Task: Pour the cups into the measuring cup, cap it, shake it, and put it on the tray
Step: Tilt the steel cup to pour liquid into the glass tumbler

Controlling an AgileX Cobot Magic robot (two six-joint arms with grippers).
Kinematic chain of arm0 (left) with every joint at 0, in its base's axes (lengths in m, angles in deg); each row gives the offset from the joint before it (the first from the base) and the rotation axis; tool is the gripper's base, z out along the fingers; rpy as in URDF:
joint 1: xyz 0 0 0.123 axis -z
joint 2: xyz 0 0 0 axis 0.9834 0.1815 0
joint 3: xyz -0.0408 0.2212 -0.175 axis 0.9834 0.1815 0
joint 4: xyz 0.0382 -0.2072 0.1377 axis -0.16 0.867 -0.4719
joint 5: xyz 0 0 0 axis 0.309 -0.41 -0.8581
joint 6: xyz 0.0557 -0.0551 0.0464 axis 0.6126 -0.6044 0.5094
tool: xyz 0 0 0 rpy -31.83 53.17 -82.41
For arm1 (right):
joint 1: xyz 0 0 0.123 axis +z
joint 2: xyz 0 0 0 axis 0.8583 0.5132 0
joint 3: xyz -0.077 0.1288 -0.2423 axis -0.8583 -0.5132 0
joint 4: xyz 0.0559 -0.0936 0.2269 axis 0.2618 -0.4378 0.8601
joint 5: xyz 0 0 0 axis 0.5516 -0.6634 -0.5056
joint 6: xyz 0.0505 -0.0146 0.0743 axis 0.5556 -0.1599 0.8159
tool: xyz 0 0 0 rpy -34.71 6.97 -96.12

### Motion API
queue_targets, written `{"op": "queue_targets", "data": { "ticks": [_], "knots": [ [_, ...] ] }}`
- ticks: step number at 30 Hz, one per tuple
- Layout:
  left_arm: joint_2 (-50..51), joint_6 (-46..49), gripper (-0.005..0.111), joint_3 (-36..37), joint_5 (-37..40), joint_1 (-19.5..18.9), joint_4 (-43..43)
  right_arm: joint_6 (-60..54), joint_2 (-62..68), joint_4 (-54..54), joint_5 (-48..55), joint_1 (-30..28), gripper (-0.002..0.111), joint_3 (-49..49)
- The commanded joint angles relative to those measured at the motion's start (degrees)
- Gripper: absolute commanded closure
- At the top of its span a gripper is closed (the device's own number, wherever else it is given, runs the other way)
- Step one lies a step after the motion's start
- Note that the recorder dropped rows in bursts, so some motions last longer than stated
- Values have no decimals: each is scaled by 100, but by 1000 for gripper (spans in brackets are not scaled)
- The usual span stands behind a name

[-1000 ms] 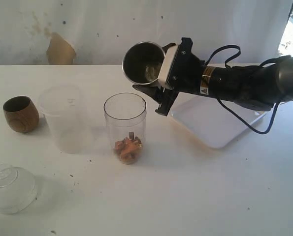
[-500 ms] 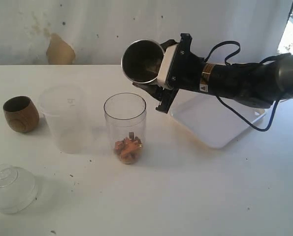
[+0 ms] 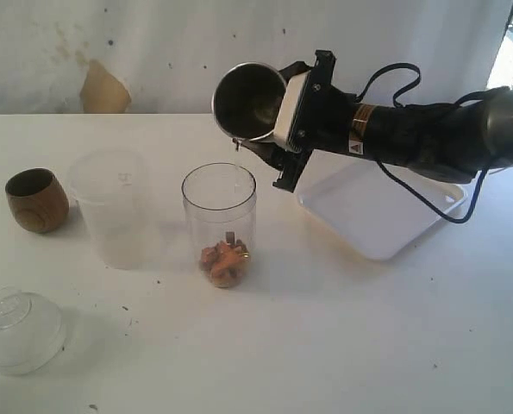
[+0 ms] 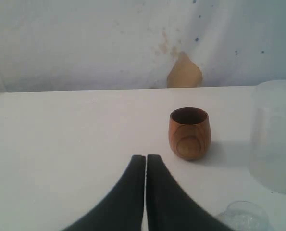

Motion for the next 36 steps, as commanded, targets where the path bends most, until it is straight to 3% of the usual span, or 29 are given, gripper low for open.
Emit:
{"op": "queue_targets", "data": {
  "ticks": [1,36],
  "knots": [
    [-29,0,106,37,-57,-6,45,-203,-92,165,-117,0,108,85],
    [-29,0,106,37,-57,-6,45,-1146,-288,165,342,159,108,224]
  ]
}}
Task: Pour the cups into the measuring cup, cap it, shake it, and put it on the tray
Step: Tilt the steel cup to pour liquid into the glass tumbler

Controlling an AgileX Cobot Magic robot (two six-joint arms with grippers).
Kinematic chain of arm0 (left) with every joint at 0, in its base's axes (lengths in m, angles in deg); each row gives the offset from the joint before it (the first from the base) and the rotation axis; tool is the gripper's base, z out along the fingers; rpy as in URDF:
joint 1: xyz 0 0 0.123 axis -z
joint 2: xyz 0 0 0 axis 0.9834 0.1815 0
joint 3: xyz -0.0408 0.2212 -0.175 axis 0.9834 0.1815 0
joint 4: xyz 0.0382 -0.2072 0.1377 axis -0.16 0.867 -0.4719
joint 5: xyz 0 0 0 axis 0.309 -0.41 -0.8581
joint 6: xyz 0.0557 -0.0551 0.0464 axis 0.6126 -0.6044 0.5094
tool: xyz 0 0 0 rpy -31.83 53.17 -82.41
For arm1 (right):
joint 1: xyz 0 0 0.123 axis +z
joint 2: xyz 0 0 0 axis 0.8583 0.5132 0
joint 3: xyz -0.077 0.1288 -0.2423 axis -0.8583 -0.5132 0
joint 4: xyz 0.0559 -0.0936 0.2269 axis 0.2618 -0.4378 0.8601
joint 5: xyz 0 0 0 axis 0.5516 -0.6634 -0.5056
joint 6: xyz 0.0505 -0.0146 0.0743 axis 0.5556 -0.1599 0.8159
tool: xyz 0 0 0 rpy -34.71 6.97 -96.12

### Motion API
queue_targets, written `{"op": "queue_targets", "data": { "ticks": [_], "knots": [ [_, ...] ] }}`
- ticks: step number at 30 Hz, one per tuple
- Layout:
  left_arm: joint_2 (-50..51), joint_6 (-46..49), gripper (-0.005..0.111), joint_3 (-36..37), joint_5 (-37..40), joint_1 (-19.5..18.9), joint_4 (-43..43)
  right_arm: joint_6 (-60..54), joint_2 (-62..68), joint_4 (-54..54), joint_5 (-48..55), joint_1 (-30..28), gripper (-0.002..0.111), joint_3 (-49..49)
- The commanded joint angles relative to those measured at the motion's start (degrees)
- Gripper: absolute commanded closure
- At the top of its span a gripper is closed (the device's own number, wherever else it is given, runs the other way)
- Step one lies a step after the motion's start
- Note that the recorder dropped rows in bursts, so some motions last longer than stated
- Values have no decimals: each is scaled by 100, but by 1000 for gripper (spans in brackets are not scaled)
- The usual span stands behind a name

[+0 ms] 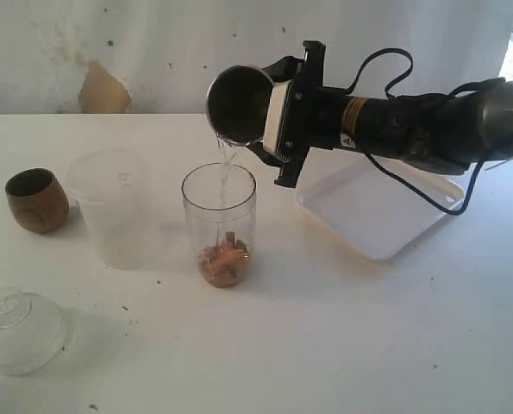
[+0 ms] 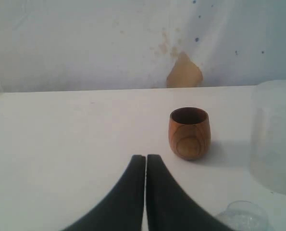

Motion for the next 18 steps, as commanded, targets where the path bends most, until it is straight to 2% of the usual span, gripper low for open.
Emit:
{"op": "queue_targets", "data": {
  "ticks": [1,18],
  "knots": [
    [-29,0,106,37,-57,-6,45,-207,-210,165,-210,-3,108,77],
    [-29,0,106,37,-57,-6,45,-901,-419,151,32,-3,108,77]
  ]
}}
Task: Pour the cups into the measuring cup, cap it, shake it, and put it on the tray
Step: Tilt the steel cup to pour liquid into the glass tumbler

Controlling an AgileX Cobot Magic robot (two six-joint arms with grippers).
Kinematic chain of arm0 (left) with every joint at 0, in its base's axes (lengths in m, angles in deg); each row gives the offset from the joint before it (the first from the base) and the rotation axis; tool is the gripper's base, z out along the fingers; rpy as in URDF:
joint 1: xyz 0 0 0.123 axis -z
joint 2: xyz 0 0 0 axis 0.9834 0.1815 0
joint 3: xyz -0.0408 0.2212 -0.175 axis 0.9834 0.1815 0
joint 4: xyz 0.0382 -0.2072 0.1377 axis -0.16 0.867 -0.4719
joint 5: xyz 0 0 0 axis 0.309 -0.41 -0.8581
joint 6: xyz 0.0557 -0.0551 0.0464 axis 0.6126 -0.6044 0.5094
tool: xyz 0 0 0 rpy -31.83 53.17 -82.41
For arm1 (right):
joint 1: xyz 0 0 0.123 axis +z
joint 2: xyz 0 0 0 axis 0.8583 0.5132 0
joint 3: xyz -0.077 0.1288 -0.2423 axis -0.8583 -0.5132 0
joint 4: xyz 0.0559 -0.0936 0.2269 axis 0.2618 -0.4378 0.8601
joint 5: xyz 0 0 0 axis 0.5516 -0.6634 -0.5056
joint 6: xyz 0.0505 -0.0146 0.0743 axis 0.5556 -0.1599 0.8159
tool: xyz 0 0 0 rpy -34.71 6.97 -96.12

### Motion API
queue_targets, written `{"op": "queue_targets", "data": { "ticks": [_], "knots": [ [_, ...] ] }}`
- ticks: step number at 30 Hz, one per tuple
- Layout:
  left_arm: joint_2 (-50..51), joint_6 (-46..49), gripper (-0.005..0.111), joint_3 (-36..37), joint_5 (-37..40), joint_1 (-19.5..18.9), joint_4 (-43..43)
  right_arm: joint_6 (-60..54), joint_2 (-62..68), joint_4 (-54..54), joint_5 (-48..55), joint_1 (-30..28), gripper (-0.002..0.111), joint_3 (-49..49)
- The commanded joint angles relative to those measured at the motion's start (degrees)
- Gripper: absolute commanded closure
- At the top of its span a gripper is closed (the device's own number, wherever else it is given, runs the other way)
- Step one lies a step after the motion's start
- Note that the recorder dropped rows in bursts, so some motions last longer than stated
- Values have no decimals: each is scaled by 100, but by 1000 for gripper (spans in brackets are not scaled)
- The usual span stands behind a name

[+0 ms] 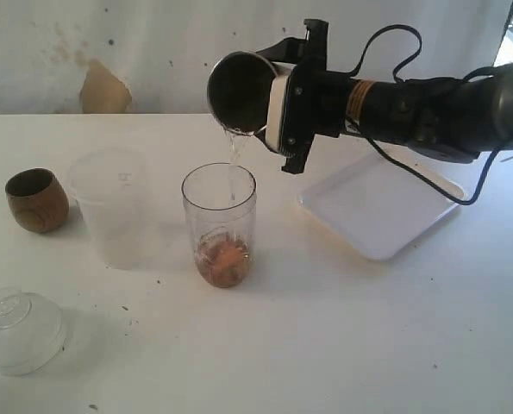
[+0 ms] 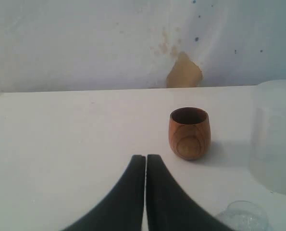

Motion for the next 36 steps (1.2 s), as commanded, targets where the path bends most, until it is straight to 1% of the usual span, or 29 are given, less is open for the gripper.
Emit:
{"op": "queue_targets", "data": {
  "ticks": [1,11,20,36],
  "knots": [
    [-29,0,106,37,-57,-6,45,-185,-139,140,-158,-3,108,72],
    [-29,0,106,37,-57,-6,45,-482,-152,140,-153,-3,108,72],
    [-29,0,106,37,-57,-6,45,-382,-152,140,-132,-3,108,72],
    [-29,0,106,37,-57,-6,45,-580,-152,140,-116,-3,108,72]
  ]
}}
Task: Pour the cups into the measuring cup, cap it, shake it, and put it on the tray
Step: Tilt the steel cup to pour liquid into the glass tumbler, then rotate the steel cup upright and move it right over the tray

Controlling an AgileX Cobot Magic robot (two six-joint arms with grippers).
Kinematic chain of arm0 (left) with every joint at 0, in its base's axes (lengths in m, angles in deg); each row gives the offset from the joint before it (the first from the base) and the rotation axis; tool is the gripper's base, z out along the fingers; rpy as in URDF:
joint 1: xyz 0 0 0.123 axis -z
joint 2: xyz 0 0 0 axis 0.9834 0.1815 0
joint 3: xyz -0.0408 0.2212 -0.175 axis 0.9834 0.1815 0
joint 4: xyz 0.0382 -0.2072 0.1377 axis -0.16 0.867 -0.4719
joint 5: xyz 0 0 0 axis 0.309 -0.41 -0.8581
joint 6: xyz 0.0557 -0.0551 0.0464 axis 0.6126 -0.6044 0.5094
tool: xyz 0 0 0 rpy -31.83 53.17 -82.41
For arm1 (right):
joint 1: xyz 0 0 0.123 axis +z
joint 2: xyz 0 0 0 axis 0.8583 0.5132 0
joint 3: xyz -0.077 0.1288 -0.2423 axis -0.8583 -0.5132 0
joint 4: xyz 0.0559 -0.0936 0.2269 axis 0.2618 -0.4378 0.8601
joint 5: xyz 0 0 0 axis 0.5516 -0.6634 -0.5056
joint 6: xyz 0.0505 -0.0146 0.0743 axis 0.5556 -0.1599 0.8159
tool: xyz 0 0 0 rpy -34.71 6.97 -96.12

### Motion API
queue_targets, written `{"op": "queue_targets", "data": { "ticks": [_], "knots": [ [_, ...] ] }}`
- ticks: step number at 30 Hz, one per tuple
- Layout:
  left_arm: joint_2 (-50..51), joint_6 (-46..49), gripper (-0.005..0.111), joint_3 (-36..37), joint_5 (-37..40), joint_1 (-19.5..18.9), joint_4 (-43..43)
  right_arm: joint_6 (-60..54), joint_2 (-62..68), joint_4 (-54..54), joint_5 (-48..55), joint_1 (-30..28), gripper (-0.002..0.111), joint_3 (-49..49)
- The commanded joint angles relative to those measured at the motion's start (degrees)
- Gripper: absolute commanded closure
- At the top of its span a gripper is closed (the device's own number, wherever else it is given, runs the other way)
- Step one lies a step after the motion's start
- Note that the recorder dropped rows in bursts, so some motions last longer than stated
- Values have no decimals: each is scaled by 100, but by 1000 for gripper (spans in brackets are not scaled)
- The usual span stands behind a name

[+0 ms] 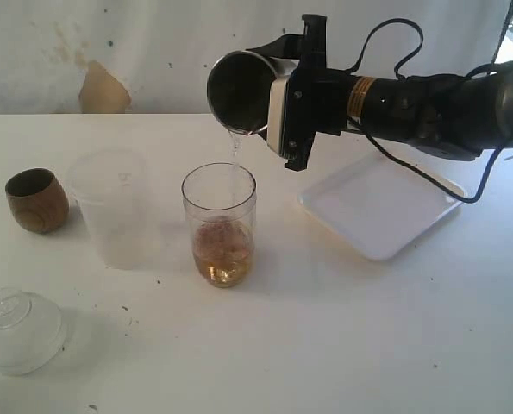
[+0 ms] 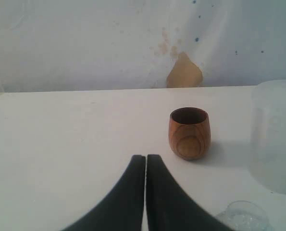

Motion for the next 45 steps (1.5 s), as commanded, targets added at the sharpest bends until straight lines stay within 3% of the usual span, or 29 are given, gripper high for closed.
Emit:
{"op": "queue_targets", "data": {
  "ticks": [1,12,20,23,28,34,45],
  "knots": [
    [-29,0,106,37,-57,-6,45,-151,-96,140,-126,-3,108,72],
    [-29,0,106,37,-57,-6,35,97,-96,140,31,-3,108,72],
    [-29,0,106,37,-57,-6,35,3722,19,616,203,-3,108,72],
    [-29,0,106,37,-57,-6,35,4383,131,1095,226,-3,108,72],
    [-29,0,106,37,-57,-6,35,4807,483,1763,127,-3,108,97],
    [-29,0,106,37,-57,-6,35,5410,1282,1741,-68,-3,108,542],
    [-29,0,106,37,-57,-6,35,5410,2158,1729,-74,-3,108,1155]
  ]
}}
